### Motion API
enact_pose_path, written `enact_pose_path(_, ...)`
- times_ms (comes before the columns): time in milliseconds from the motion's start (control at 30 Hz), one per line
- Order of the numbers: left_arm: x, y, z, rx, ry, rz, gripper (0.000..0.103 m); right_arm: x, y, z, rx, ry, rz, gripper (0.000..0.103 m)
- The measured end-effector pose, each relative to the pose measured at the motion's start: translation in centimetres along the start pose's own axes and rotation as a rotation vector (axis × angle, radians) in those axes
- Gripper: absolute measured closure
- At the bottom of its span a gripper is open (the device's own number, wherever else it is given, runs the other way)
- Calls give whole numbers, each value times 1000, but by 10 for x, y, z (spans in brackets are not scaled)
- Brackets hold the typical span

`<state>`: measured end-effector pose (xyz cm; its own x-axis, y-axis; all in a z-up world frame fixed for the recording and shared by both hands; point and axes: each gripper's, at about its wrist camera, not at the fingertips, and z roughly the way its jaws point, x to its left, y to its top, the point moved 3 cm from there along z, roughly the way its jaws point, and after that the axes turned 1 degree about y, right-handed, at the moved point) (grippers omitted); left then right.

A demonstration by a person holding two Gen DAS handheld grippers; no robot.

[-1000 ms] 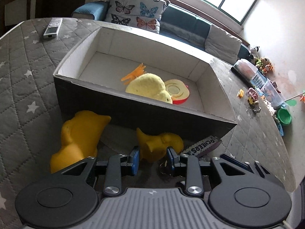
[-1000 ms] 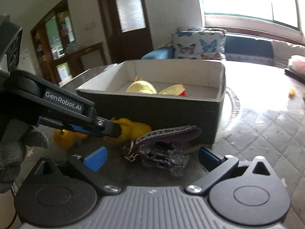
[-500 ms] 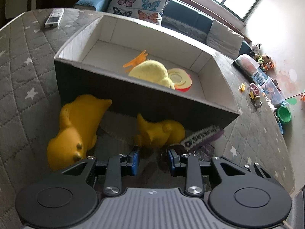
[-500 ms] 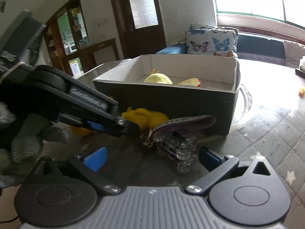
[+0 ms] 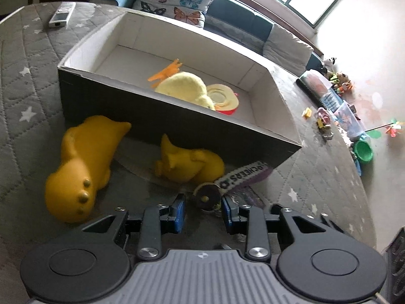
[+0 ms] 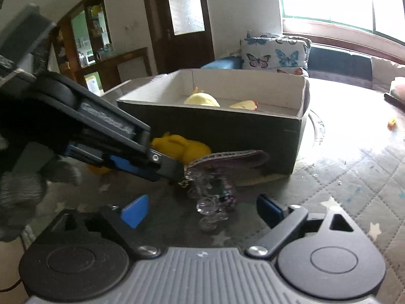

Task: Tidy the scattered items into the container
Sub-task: 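Move both grippers down to the clear keychain with purple strap, then close both grippers on the clear keychain and lift it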

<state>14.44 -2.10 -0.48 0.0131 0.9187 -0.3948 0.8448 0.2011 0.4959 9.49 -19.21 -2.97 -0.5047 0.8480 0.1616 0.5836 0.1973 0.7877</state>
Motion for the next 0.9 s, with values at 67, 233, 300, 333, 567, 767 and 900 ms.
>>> enact_pose_path(67,-2,0,1,3,-4,-2,70,-3,1,3,3,-11,6,17)
enact_pose_path(233,0,-2,2,20,-22,-29,70,-10,3,11,12,-39,20,38)
enact_pose_path(300,0,-2,3,23,-31,-35,70,-13,4,15,15,-51,26,44)
enact_pose_path(333,-1,-1,4,23,-35,-36,70,-14,4,14,15,-56,25,47)
enact_pose_path(567,-5,2,6,21,-66,-43,68,-17,-2,6,10,-69,44,66)
enact_pose_path(767,-9,5,11,22,-72,-50,68,-15,0,8,10,-75,43,63)
enact_pose_path(900,-10,8,14,18,-64,-60,68,-14,1,11,4,-85,41,62)
